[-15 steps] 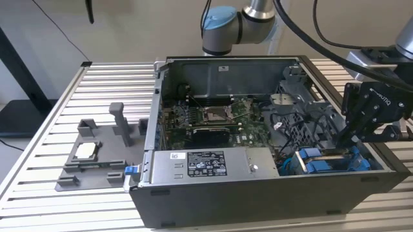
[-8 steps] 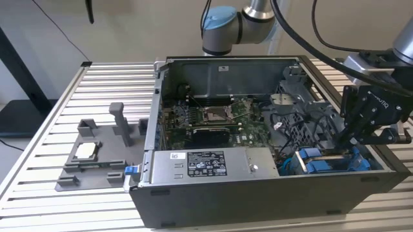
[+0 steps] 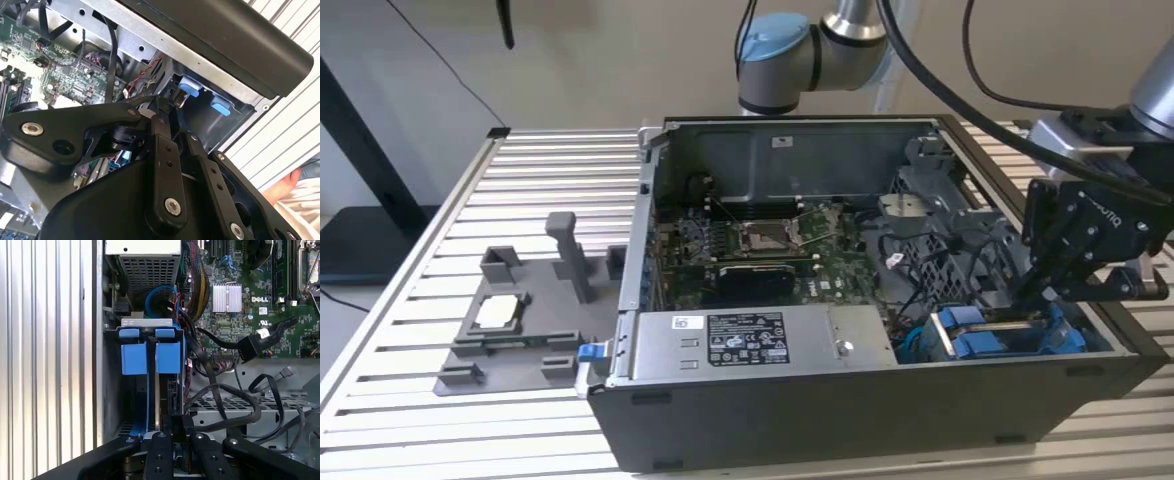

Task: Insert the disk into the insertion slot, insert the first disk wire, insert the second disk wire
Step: 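Insert the first disk wire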

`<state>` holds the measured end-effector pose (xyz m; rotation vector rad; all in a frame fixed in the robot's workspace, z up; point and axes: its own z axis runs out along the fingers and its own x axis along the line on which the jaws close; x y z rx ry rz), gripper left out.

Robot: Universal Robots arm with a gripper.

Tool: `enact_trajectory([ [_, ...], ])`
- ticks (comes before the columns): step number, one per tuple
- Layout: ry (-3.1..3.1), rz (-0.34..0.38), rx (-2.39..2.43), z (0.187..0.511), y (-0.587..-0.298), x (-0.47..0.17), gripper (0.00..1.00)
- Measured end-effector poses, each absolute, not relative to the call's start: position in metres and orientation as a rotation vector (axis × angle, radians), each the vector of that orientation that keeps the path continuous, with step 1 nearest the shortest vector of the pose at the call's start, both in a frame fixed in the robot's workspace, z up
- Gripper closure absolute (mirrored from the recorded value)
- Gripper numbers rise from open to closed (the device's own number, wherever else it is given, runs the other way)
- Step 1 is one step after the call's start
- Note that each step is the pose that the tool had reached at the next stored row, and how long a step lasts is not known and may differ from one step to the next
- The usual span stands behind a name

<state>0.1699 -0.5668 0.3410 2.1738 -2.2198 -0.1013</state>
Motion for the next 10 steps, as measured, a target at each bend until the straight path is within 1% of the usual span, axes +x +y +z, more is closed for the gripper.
enact_trajectory([
  [10,-2.213,-0.104,2.184,0.3401,-0.5668,0.1719,0.81],
])
